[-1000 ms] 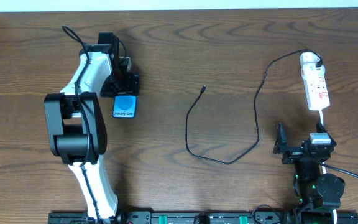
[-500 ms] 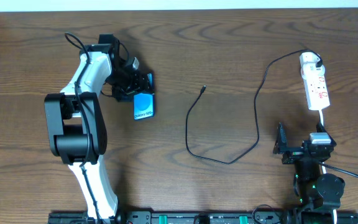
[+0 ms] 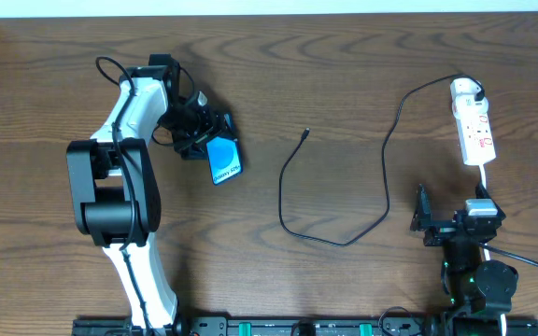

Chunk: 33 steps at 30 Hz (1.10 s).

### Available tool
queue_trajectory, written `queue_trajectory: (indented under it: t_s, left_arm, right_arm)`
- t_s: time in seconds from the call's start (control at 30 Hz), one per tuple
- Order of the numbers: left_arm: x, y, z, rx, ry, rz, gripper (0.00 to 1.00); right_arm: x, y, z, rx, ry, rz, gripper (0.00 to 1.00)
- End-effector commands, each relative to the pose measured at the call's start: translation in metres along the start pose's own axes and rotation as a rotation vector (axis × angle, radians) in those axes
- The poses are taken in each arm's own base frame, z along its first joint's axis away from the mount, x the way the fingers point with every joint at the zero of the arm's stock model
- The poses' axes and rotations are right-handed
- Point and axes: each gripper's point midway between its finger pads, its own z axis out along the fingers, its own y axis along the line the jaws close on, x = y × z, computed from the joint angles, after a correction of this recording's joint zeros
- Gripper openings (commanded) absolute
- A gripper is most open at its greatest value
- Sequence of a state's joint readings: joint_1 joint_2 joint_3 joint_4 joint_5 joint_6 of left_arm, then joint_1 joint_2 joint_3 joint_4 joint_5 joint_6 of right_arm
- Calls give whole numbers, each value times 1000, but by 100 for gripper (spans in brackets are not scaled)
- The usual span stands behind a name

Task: Plug charger to phone and switch on socket
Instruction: 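Lift the phone with the left gripper and tilt it upright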

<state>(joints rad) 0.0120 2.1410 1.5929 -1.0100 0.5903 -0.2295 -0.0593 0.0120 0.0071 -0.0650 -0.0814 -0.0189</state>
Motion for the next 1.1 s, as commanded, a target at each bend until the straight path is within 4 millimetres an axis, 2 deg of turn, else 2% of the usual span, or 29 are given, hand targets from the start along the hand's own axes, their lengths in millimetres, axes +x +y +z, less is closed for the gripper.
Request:
queue_trajectory:
  t_s: [0.0, 0.33, 0.63, 0.87, 1.07]
  left_arm:
    - [-3, -18, -22, 47, -46, 2, 66]
    - [-4, -18, -23, 52, -47, -129, 59]
    - [-10, -21, -23, 74, -61, -351, 58]
    - [1, -51, -27, 236, 35, -366, 58]
    - [4, -59, -29, 279, 76, -462, 58]
  right_arm:
    - [0, 2, 0, -7, 0, 6, 99]
    - [0, 2, 0, -7, 0, 6, 99]
    - [0, 2, 0, -7, 0, 6, 99]
    - [0, 2, 0, -7, 0, 6, 99]
    - [0, 2, 0, -7, 0, 6, 99]
